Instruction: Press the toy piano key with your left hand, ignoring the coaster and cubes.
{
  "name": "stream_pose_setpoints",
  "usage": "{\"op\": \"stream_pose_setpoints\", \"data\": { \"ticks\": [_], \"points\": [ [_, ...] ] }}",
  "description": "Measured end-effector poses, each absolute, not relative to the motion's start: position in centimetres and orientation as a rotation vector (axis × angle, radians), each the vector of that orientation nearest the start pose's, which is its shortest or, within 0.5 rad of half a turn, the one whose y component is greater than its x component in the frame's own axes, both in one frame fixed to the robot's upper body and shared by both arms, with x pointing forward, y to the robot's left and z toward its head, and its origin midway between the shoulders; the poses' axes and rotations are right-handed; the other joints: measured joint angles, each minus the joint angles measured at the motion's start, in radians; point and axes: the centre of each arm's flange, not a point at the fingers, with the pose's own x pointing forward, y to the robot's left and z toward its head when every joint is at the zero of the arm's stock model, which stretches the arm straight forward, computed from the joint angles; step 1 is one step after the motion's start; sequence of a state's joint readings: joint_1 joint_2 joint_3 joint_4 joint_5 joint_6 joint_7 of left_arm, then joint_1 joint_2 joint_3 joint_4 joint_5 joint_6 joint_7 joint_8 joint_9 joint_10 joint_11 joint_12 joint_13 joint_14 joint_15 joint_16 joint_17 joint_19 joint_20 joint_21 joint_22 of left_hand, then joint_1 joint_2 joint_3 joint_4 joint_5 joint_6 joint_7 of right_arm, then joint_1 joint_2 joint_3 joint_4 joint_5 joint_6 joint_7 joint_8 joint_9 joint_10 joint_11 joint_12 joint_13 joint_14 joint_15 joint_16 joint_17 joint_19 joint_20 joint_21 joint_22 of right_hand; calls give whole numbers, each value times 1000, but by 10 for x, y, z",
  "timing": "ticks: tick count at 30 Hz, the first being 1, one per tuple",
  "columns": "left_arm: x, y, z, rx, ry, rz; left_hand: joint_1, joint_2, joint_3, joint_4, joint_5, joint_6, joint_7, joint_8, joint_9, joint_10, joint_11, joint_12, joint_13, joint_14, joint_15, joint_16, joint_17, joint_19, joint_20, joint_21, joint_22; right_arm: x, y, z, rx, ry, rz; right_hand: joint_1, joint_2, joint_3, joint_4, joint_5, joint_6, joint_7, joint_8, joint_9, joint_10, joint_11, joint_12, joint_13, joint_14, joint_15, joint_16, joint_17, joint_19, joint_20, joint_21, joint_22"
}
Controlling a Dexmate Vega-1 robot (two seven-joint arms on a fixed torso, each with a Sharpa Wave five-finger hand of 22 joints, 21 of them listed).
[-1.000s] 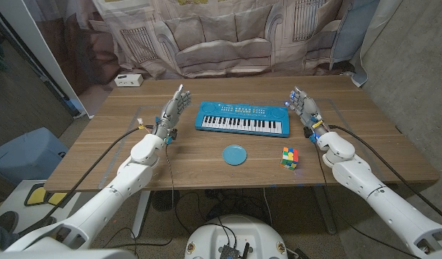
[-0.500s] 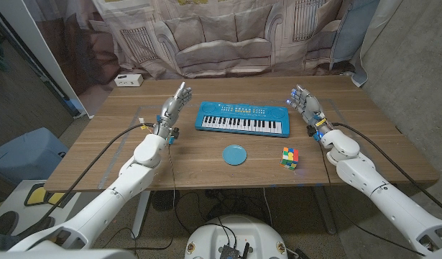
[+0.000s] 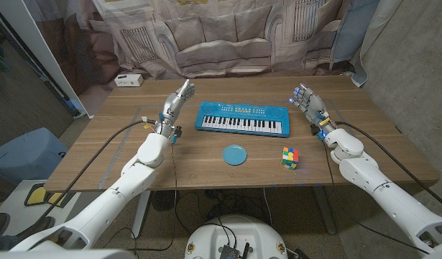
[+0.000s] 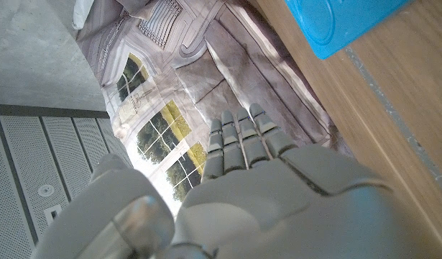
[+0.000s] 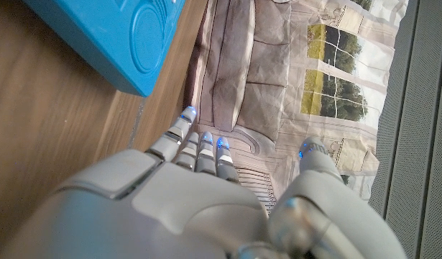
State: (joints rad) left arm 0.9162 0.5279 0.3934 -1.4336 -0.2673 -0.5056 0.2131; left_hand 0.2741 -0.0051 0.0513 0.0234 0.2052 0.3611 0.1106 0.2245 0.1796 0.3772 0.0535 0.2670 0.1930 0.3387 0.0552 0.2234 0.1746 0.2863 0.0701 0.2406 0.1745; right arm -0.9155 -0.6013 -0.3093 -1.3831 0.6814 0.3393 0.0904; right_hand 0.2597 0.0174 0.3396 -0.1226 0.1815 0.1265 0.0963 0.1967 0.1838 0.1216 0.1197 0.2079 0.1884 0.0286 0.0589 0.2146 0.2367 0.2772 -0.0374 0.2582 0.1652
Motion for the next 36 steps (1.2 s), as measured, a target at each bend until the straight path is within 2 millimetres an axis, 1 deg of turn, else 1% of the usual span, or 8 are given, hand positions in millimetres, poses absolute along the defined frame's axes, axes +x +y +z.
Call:
{"op": "stream_pose_setpoints", "data": {
  "ticks": [2, 7, 9, 12, 14, 20, 24, 36],
  "points": [
    [595, 254, -5, 233, -910, -105, 0, 0, 0, 0, 0, 2, -2, 0, 0, 5, -5, 0, 0, 5, 2, 0, 0, 3, 0, 0, 0, 622, -324, -19, 0, -664, 222, 0, 0, 0, 0, 0, 0, 0, 0, 0, 0, 0, 0, 0, 0, 0, 0, 0, 0, 0, 0, 0],
    [591, 252, -1, 248, -936, -116, 12, 1, 4, -4, 0, 9, 2, 0, 0, 15, -4, 0, 0, 10, -3, 0, 0, 6, -3, 0, 0, 617, -324, -19, 5, -679, 198, 0, 0, 0, 0, 0, 0, 0, 0, 0, 0, 0, 0, 0, 0, 0, 0, 0, 0, 0, -8, 0],
    [587, 250, 1, 264, -957, -121, 12, 1, 4, -4, 0, 16, -6, 0, 0, 16, -5, 0, 0, 10, -3, 0, 0, 10, 1, 0, 0, 614, -321, -19, 10, -686, 191, 0, 0, 0, 0, 0, 0, 0, 0, 0, 0, 0, 0, 0, 0, 0, 0, 0, 0, 0, -8, 0],
    [584, 249, 1, 280, -971, -117, 12, 1, 4, -4, 0, 22, 0, 0, 0, 17, -6, 0, 0, 19, -5, 0, 0, 12, 2, 0, 0, 611, -319, -19, 13, -691, 183, 0, 0, -2, -2, 0, 0, 0, 0, 0, 0, 0, 0, 0, 0, 0, 0, 0, 0, 0, -8, 0],
    [582, 249, 1, 286, -978, -115, 14, 3, 4, -4, 0, 34, -5, 4, 0, 31, -6, 0, 0, 25, -4, 0, 0, 22, 0, 0, 0, 610, -318, -19, 14, -694, 178, 0, 0, -4, -4, 0, 0, 0, 0, 0, 0, 0, 0, 0, 0, 0, 0, 0, 0, 0, -8, 0],
    [578, 245, -1, 302, -1009, -106, 25, 14, 7, -10, 0, 62, -5, 7, 0, 59, -12, 7, 0, 51, -9, 0, 0, 37, 2, 0, 0, 606, -313, -20, 16, -702, 172, 0, 0, -4, -4, 0, 0, 0, 0, 0, 0, 0, 0, 0, 0, 0, 0, 0, 0, 0, -14, 0],
    [575, 242, -4, 319, -1024, -98, 25, 14, 4, -12, 0, 67, -1, 7, 0, 65, -7, 7, 0, 56, -3, 0, 0, 47, 2, 0, 0, 603, -310, -20, 15, -708, 165, 0, 0, -4, -4, 0, 0, 0, 0, 0, 0, 0, 0, 0, 0, 0, 0, 0, 3, 4, -14, 0],
    [565, 230, -8, 425, -1061, -57, 25, 15, 7, -16, 0, 79, -11, 7, 0, 70, -12, 7, 0, 62, -9, 0, 0, 52, 7, 0, 0, 594, -306, -24, 21, -714, 151, 0, 0, -4, -4, 0, 0, 0, 0, 0, 0, 0, 0, 0, 0, 0, 0, -5, 3, 4, -18, 0]
  ]
}}
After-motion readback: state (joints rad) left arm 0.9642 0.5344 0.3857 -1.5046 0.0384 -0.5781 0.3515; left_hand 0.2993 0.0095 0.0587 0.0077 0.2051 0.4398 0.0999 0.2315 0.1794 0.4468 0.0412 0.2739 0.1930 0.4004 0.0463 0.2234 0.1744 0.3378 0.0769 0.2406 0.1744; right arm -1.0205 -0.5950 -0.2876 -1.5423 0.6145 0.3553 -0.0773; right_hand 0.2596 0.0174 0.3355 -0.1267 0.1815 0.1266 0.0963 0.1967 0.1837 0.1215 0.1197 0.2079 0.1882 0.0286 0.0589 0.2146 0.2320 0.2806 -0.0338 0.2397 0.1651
